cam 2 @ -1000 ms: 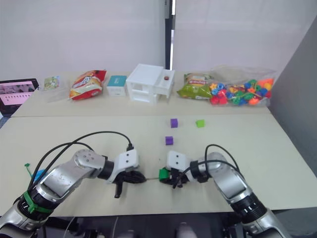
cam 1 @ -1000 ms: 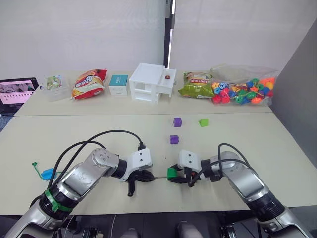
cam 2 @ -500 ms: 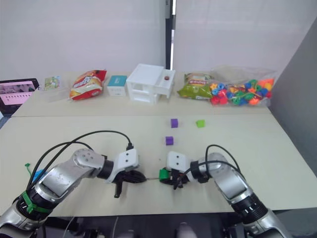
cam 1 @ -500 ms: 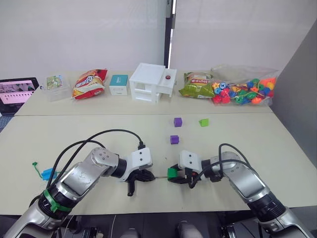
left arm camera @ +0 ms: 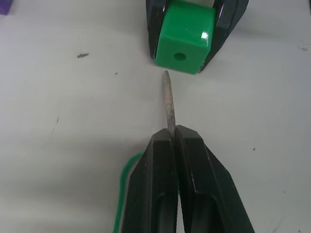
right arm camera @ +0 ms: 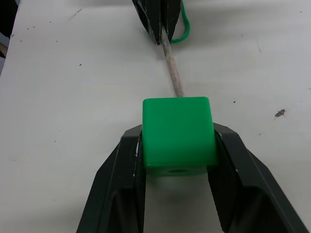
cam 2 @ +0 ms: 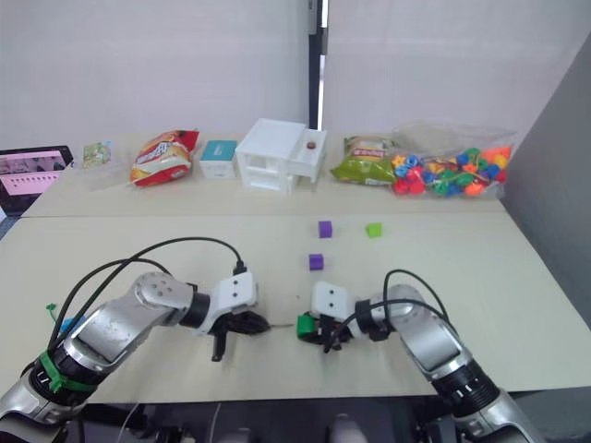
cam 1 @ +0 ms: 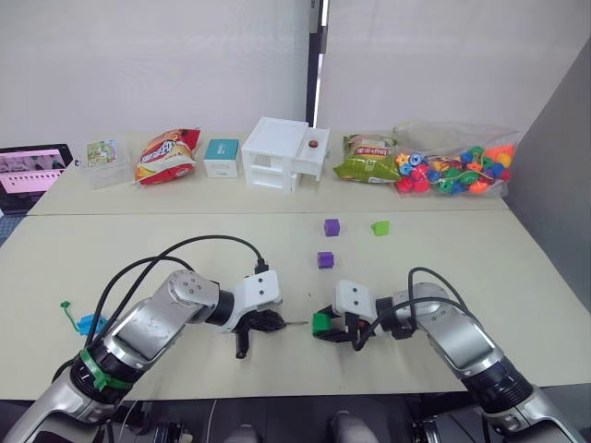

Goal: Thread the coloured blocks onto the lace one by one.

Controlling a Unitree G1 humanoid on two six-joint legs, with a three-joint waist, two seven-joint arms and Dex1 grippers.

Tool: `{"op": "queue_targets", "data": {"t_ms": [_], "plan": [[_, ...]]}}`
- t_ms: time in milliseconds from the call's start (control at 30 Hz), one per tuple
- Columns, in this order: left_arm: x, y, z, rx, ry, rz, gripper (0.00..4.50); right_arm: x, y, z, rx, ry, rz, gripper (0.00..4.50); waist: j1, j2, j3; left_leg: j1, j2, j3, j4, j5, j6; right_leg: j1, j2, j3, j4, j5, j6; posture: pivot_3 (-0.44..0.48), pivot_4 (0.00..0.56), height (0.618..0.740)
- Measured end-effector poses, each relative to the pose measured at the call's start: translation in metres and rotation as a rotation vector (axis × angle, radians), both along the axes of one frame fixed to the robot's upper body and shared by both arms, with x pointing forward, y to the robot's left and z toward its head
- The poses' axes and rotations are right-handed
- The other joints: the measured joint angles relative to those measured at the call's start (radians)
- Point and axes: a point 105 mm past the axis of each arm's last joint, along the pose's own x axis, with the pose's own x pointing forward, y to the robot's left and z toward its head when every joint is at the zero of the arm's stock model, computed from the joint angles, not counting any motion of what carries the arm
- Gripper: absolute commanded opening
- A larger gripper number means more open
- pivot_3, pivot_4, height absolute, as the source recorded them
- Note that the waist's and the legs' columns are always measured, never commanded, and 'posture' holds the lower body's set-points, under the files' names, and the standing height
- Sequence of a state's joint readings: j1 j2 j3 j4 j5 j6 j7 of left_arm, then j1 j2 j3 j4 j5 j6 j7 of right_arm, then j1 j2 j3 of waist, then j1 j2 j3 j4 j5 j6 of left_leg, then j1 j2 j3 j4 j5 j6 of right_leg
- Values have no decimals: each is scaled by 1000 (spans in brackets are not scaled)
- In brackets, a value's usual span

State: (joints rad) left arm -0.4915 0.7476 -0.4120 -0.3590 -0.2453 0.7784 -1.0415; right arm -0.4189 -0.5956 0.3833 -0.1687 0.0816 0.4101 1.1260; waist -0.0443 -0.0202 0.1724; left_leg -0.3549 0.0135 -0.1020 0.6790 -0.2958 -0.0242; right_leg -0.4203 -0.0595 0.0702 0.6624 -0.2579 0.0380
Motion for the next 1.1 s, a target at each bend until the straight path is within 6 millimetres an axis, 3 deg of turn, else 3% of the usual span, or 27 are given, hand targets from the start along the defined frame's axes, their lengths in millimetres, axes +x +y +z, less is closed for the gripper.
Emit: {"op": "queue_targets", "data": {"t_ms": [1100], "plan": [[-7,-3,11,-45,21,-9,0,1,0,0,1,-4,-15,1200,-1,0,0,0,0,0,0,0,0,0,0,0,0,0,0,0,150,740]]}}
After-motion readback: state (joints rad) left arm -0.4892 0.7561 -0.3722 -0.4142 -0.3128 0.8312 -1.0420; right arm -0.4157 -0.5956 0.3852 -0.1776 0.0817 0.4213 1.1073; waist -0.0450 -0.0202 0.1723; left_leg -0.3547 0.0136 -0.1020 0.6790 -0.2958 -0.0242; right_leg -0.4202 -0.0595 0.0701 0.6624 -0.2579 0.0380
